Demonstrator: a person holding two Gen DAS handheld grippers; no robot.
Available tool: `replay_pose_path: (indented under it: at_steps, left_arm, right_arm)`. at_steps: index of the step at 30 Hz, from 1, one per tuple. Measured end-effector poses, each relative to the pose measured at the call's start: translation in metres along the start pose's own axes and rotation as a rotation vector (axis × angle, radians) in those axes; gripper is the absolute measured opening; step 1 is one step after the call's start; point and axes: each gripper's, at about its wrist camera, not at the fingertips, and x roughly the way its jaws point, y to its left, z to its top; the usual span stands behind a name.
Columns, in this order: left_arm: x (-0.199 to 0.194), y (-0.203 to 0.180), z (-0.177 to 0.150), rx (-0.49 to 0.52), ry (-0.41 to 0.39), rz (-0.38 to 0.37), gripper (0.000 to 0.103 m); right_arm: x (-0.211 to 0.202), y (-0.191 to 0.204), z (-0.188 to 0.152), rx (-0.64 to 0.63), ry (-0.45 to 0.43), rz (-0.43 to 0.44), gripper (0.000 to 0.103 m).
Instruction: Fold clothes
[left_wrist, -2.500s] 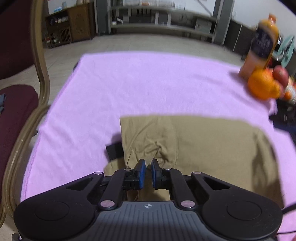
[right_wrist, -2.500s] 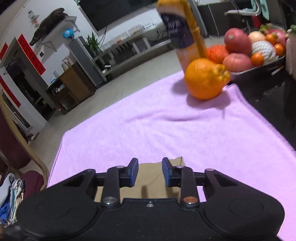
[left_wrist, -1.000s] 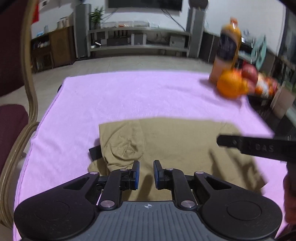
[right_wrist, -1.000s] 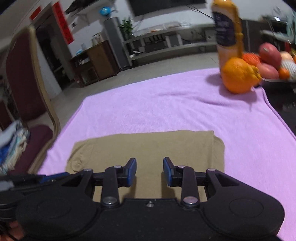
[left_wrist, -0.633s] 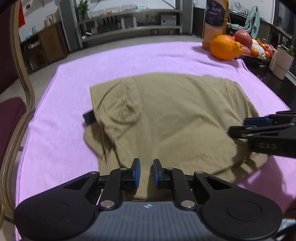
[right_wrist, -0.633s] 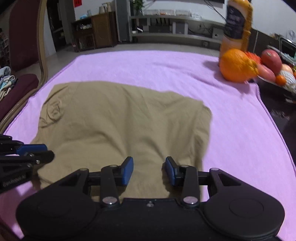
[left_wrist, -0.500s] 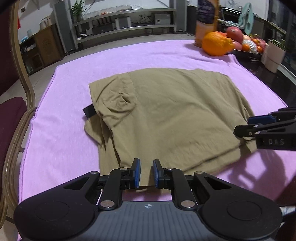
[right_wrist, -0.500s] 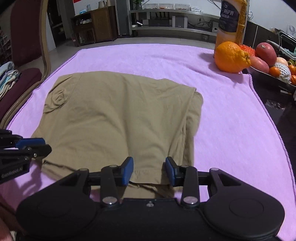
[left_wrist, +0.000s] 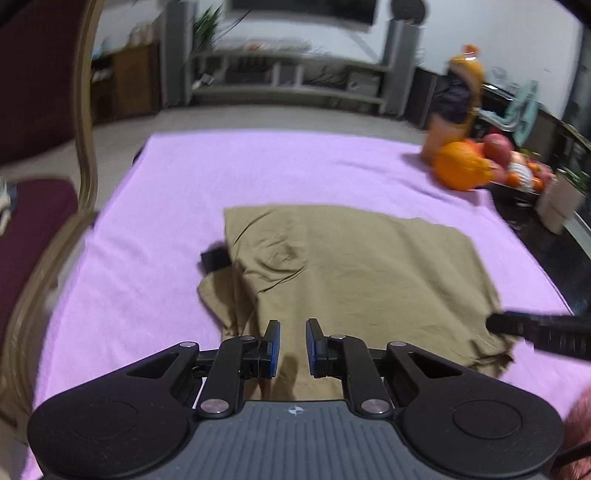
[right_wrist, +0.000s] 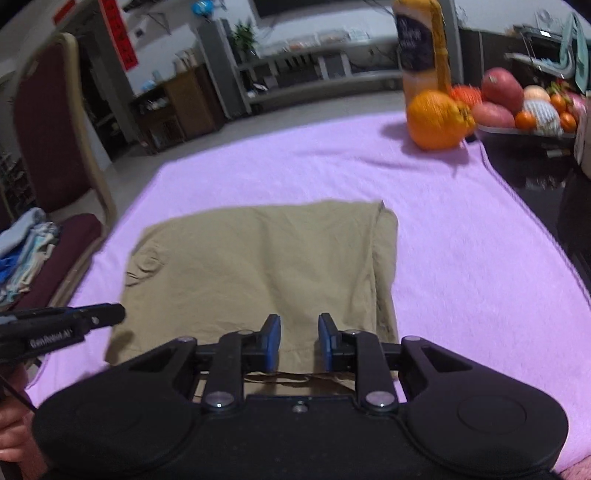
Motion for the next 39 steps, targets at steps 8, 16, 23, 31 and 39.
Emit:
replay_pose_path:
  at_steps: [8,16,23,31,39]
  left_arm:
    - [0.013,0.003,-0.011,0.045,0.075,0.026,0.015]
    - [-0.031,0.026,0.007,-0.05,-0.04,-0.024,0.018]
    - [-0.01,0.034,0.06,-0.128,-0.076,-0.064,0.017]
    - [0.065,0.037,0.081,-0.166,0.024,-0.079,0.014]
    - [0.084,0.04,0.072,-0.19,0.104,-0.004,0.015]
  right_arm:
    - [0.025,-0.004,-0.002,-0.024,0.085,-0.064,0.023]
    - [-0.014,-0.021,0.005,0.148,-0.001,0.099,0.026]
    - [0.021,-0.049,0.034,0.436,-0.008,0.286,0.026]
    - [0.078,-0.083,0.065,0.746,-0.002,0.46,0.028]
    - [0.103,-0.077,0.051,0.67,0.068,0.303,0.002]
